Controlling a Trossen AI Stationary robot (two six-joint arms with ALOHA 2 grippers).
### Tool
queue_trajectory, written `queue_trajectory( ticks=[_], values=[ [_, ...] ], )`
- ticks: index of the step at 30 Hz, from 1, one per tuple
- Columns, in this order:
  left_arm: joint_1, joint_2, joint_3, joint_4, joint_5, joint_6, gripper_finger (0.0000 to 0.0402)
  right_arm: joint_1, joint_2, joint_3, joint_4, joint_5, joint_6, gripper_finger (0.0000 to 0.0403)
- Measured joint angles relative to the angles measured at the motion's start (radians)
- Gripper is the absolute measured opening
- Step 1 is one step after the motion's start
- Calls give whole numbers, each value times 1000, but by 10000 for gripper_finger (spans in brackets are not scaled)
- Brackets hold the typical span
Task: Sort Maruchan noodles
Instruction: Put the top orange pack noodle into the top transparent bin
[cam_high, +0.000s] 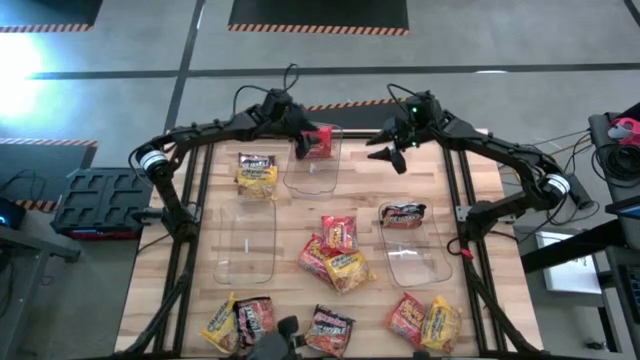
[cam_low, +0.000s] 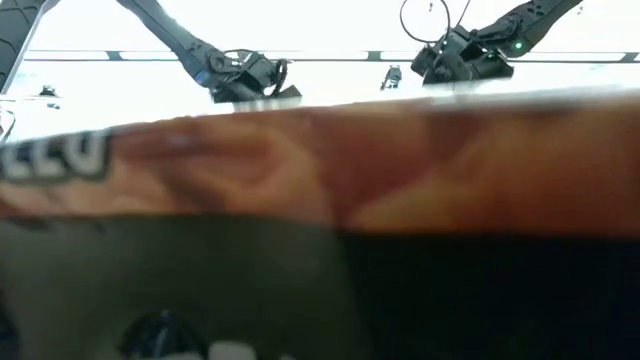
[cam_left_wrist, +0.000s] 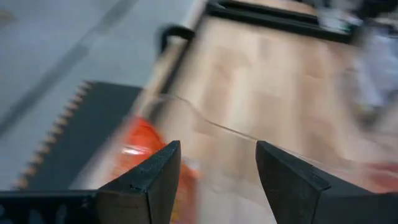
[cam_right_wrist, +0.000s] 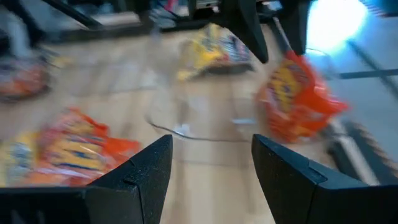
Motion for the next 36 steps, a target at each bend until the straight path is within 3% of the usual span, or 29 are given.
queue_trajectory(
  ticks=[5, 9, 17, 22, 32, 36],
  values=[
    [-10, -13, 37, -174, 63, -8, 183, 37, 0, 0, -11, -10, 29, 207],
    [-26, -65, -19, -176, 71, -59, 174, 63, 0, 0, -47, -9, 30, 207],
    [-164, -222, -246, 69, 71, -197, 169, 142, 0, 0, -77, -9, 62, 207],
    [-276, -290, -354, 187, -7, -263, 168, 207, 0, 0, -117, -9, 77, 207],
    [-374, -307, -368, 186, -31, -366, 168, 346, 0, -1, -134, -8, 74, 207],
    [-386, -304, -368, 162, 4, -458, 168, 403, 0, -1, -134, -4, 124, 207]
  ],
)
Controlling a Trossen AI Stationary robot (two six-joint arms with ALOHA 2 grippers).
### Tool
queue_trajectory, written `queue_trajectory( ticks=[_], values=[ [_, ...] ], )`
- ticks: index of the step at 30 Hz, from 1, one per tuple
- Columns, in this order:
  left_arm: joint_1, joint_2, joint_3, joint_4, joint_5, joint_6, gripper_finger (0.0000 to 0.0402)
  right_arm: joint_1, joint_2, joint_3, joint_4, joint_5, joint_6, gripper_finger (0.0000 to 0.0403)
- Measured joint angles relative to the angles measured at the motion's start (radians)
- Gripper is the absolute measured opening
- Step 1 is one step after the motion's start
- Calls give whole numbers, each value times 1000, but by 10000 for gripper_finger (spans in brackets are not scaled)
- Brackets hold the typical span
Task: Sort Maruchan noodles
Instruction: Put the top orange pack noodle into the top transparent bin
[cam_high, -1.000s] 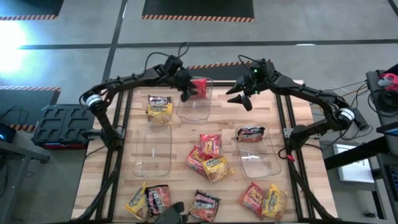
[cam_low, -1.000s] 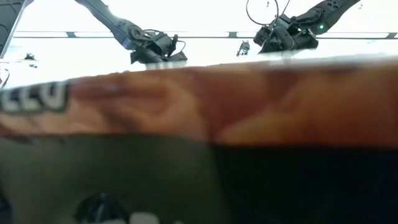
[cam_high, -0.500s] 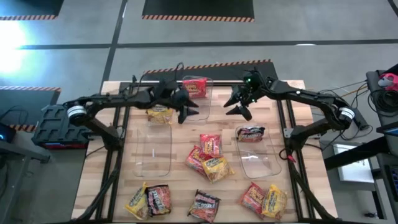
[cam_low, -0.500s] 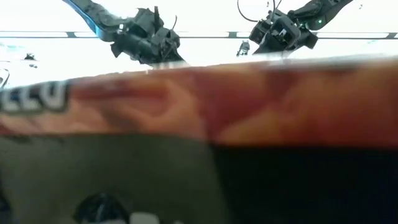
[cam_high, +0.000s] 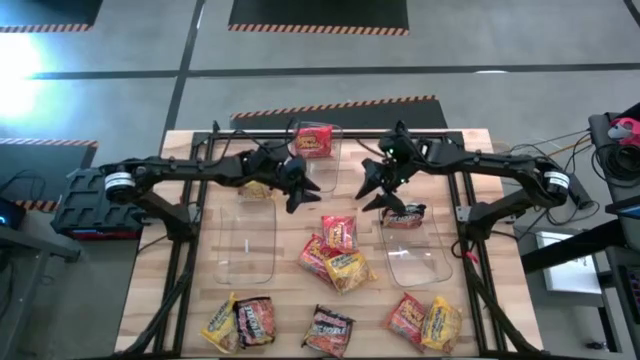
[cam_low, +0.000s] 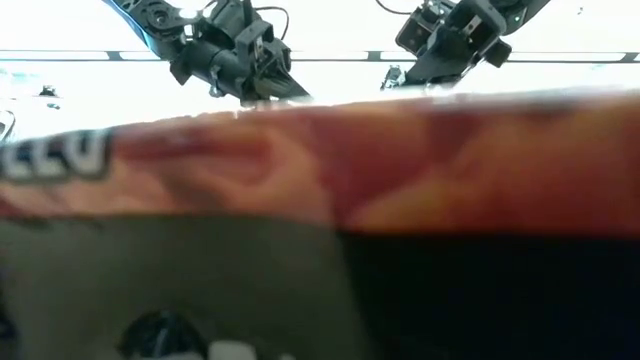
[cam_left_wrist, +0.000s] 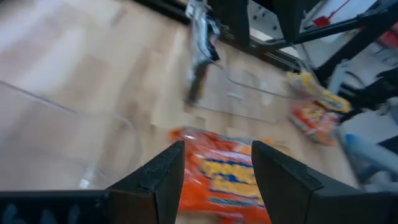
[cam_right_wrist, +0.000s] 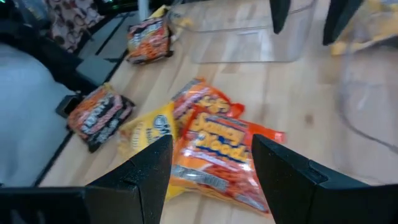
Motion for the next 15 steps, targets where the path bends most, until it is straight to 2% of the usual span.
queue_trajectory(
  ticks=[7, 15],
  values=[
    [-59, 1, -2, -55, 16, -240, 168, 91, 0, 0, -33, 161, 171, 207],
    [-141, 23, -2, -55, 12, -478, 168, 193, 0, 0, -85, 209, 344, 207]
  ],
)
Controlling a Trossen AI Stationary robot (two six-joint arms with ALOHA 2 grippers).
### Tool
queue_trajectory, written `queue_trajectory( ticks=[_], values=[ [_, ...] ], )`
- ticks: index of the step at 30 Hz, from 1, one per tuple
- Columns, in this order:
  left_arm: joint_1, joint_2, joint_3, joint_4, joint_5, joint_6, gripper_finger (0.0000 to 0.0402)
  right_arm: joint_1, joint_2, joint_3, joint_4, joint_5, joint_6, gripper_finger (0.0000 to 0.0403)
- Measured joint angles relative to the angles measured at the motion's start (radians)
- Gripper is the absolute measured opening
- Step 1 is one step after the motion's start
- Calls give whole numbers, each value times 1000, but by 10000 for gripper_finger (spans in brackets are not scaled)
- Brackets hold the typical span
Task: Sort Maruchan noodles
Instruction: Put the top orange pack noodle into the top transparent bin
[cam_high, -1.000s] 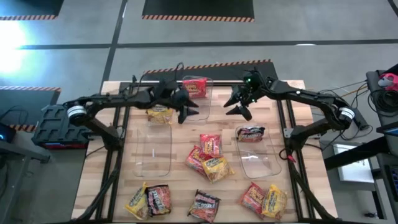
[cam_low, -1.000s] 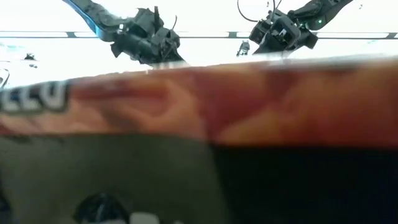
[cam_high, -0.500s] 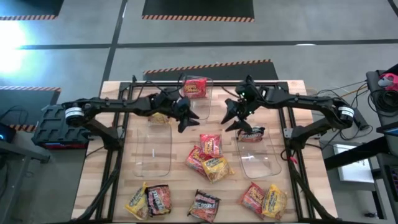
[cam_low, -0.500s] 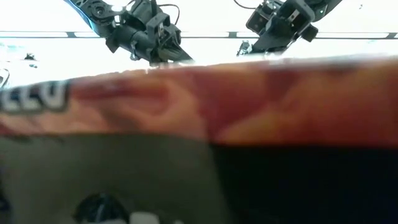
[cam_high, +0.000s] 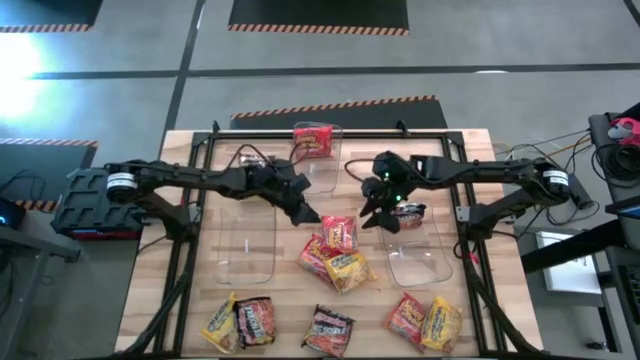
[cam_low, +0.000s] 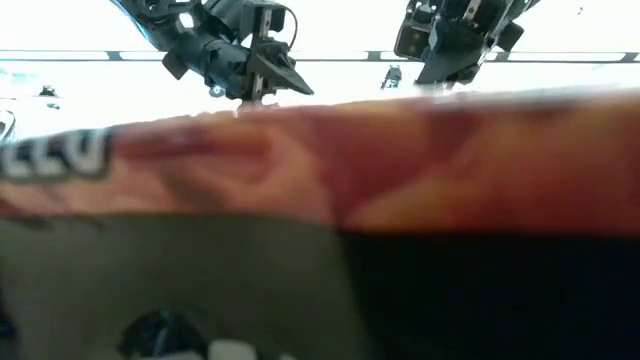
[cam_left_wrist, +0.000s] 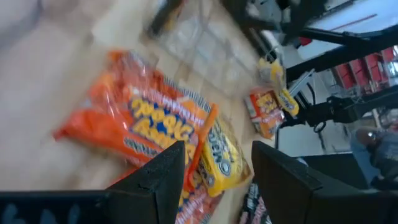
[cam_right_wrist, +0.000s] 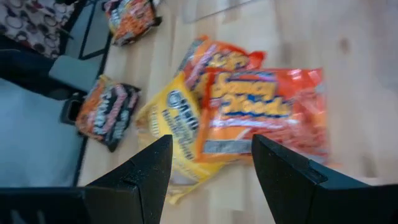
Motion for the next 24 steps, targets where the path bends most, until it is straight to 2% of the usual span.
queue_trajectory(
  ticks=[2, 8, 13, 20, 24],
  values=[
    [-26, 23, 0, 4, -15, -45, 168, 37, 0, 0, 0, 25, 22, 207],
    [-77, 84, 0, 36, -70, -110, 168, 140, 0, 0, -7, 289, 154, 208],
    [-80, 124, 0, 50, -94, -141, 168, 205, 0, -4, -10, 430, 251, 207],
    [-79, 195, 0, 69, -131, -152, 168, 250, 4, -53, -11, 580, 347, 208],
    [-79, 231, 0, 83, -170, -162, 168, 260, 36, -63, -5, 600, 394, 208]
  ],
)
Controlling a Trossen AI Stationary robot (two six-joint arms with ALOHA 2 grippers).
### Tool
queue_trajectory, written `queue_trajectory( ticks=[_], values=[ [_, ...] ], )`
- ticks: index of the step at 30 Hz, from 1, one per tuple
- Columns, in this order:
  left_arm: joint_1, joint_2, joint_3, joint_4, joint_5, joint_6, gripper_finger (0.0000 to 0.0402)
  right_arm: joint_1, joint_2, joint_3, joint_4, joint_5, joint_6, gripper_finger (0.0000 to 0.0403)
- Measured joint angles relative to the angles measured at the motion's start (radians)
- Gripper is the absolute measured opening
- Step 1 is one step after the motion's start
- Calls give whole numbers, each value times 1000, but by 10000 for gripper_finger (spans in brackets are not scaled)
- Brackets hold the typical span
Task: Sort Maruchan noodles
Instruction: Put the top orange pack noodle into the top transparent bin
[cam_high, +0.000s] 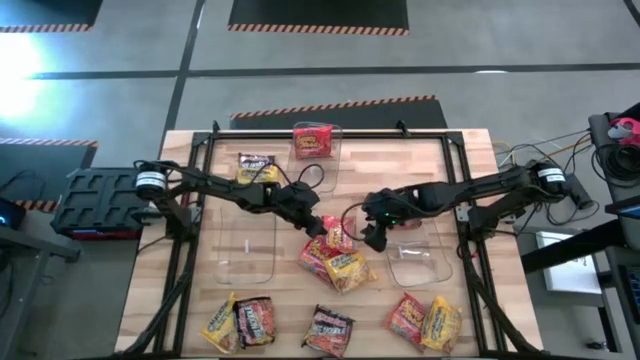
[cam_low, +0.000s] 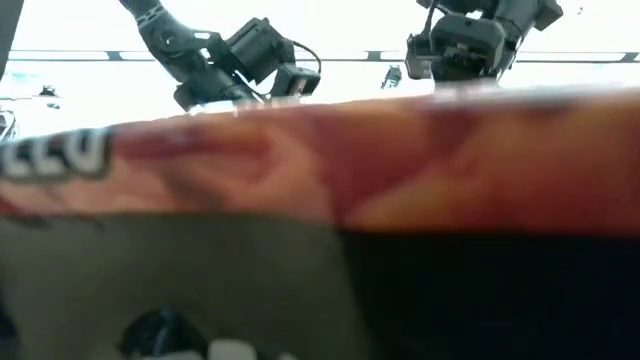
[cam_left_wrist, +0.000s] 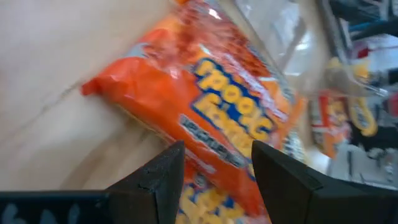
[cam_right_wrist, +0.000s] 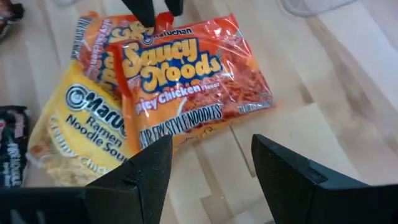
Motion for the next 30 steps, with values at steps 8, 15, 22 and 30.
queue_trajectory(
  ticks=[8, 15, 22, 30],
  values=[
    [2, 38, 0, 8, -40, -12, 168, 6, 86, 0, 5, 1, 19, 208],
    [2, 67, 0, 9, -40, -85, 168, 7, 139, 2, 12, 7, 18, 207],
    [2, 67, 0, 26, -38, -129, 168, 7, 166, 5, 32, 30, -19, 207],
    [2, 67, 0, 31, -36, -133, 168, 8, 137, 11, 20, 16, -14, 207]
  ],
)
